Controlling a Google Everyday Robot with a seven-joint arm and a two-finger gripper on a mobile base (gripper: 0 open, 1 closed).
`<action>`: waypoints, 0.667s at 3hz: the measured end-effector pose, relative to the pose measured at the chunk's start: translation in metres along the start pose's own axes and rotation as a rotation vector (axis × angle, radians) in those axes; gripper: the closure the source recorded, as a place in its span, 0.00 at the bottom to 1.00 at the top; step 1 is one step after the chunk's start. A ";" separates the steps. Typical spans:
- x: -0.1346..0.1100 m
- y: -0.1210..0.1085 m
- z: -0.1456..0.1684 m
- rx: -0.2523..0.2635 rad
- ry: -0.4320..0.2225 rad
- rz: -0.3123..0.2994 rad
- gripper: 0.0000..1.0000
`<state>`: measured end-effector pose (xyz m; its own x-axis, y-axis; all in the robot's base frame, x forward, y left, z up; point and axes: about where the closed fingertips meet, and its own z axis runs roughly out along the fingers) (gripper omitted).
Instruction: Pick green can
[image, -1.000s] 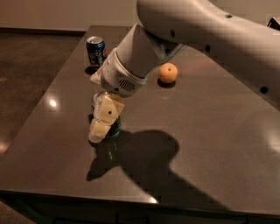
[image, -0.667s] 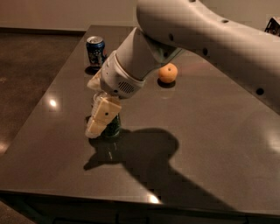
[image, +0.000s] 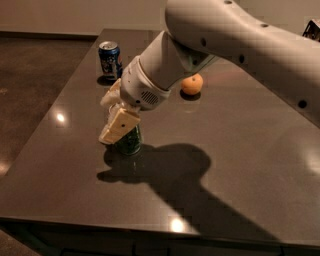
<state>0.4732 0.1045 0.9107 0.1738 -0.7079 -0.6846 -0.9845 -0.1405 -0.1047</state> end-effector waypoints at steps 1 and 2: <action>-0.014 -0.001 -0.022 -0.002 -0.021 -0.012 0.87; -0.033 -0.001 -0.063 0.013 -0.054 -0.031 1.00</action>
Offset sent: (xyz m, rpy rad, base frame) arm -0.0016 -0.0408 0.1229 0.1054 -0.0438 0.0222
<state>0.4699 0.0845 0.9794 0.2031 -0.6649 -0.7188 -0.9790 -0.1528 -0.1353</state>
